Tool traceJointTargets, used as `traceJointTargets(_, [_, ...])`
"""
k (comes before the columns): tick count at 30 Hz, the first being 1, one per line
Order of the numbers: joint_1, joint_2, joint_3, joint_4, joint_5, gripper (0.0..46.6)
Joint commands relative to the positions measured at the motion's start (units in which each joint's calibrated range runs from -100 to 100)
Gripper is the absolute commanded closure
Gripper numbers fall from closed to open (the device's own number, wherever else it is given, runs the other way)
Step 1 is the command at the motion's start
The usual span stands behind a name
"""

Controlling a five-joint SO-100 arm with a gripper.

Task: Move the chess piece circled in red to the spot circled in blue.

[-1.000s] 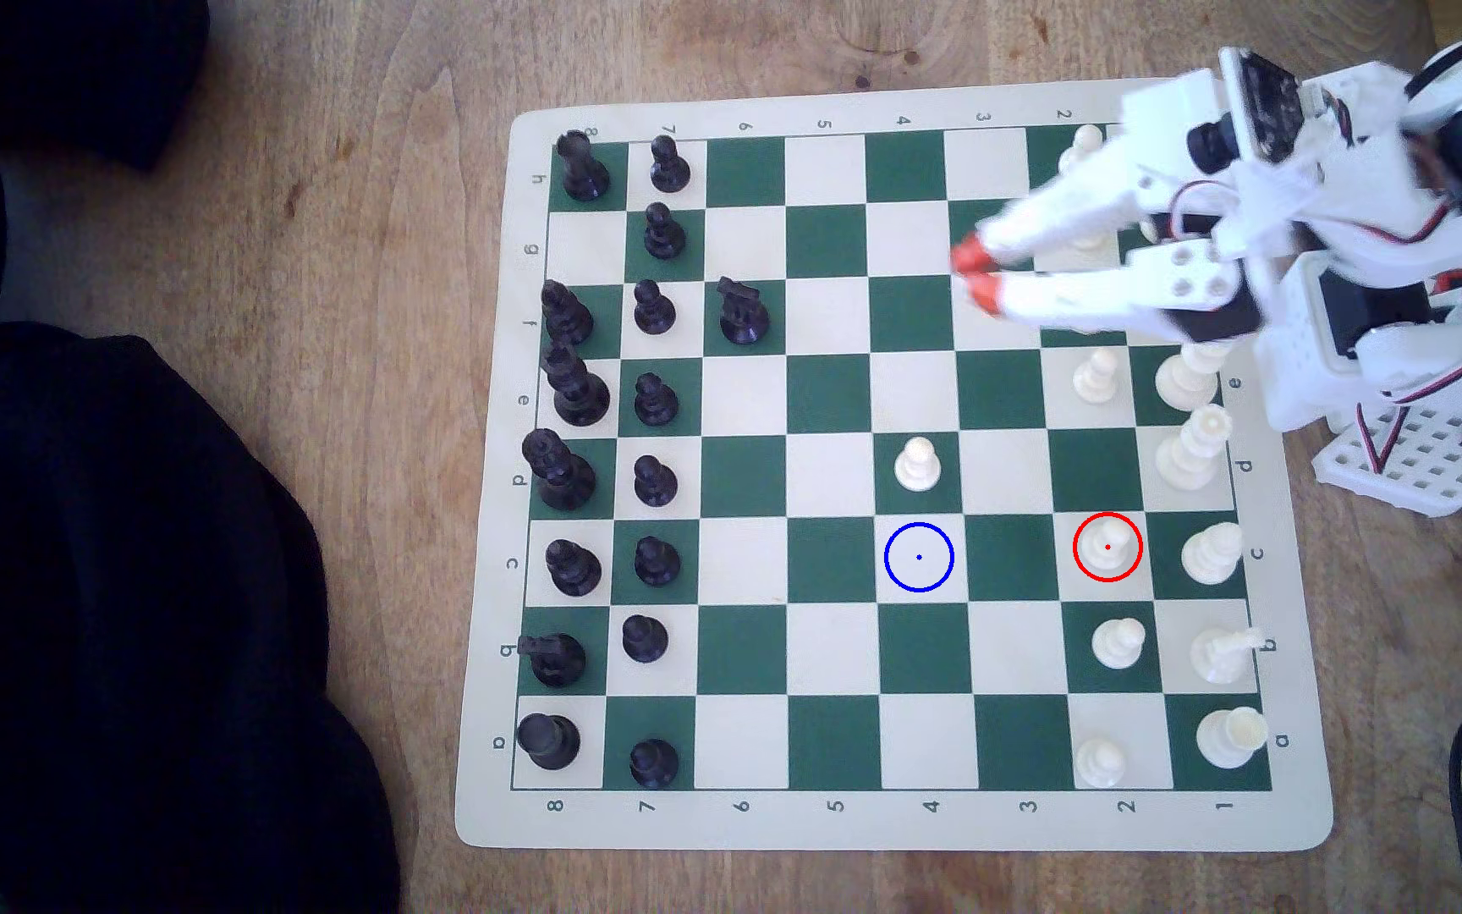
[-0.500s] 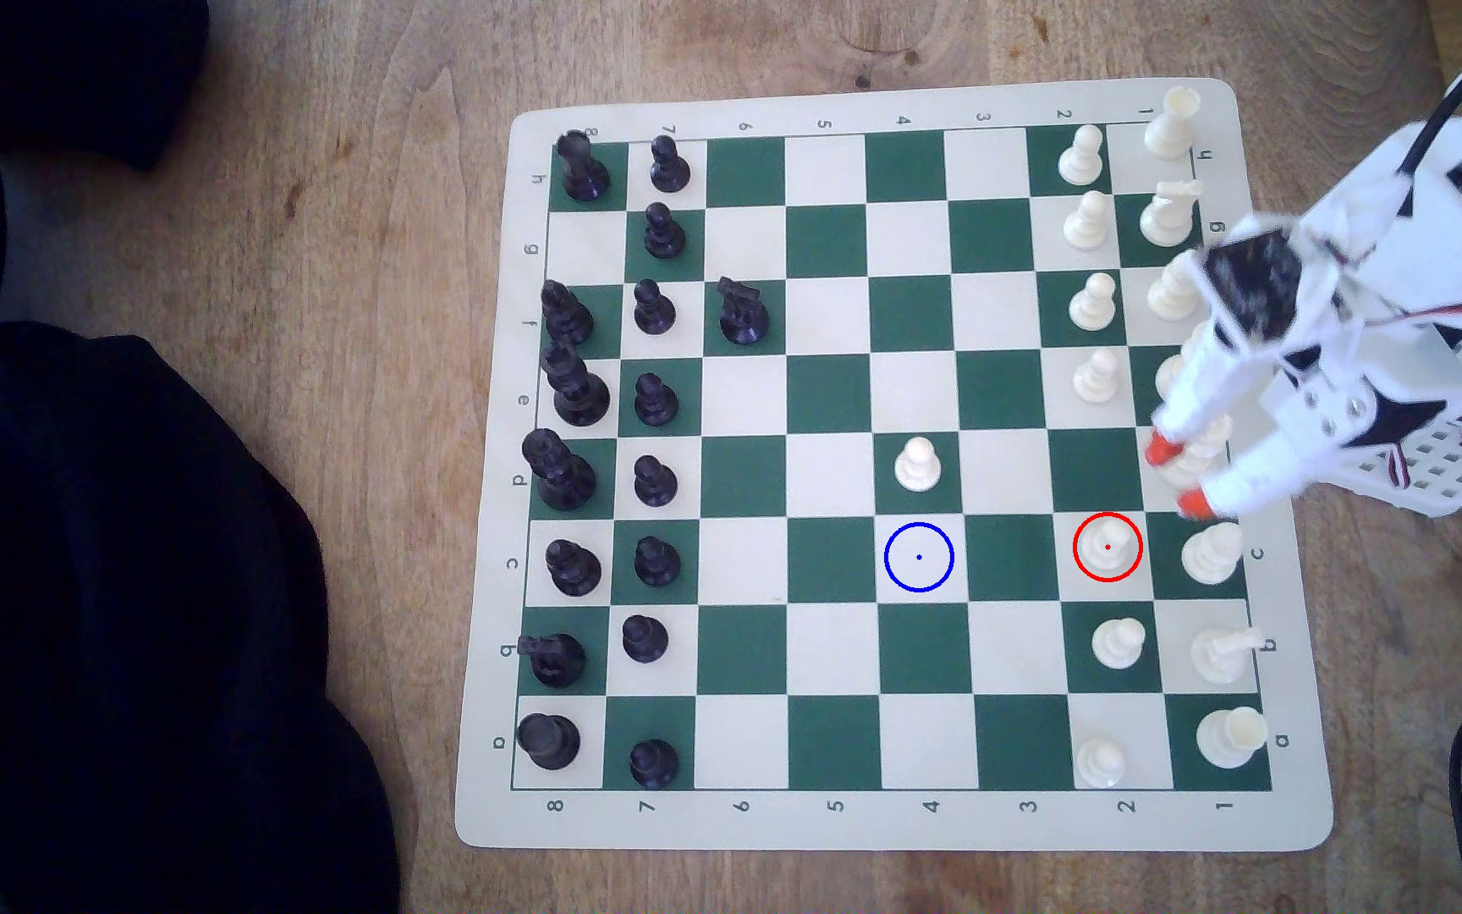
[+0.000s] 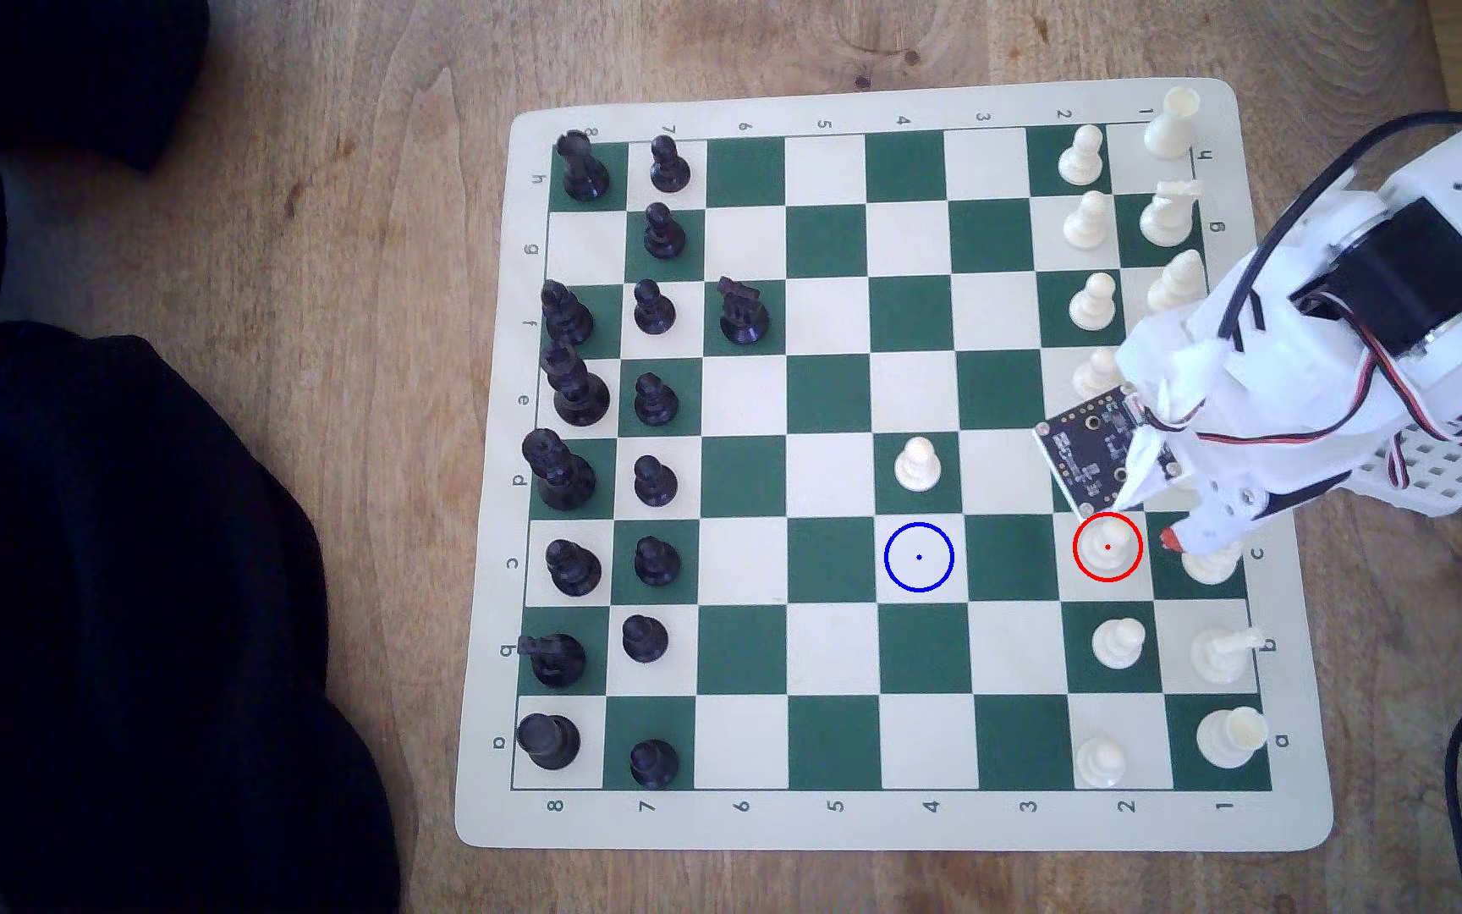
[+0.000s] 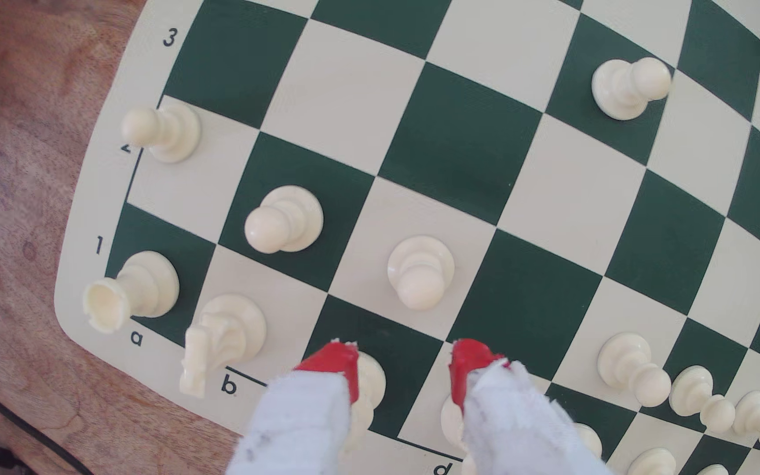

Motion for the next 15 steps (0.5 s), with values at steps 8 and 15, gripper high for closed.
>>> traceJointTargets(8, [0.72,3.79,3.34,-7.29,0.15,35.1])
traceJointTargets(15, [1.81,8.29,3.25,-12.28,0.93,35.2])
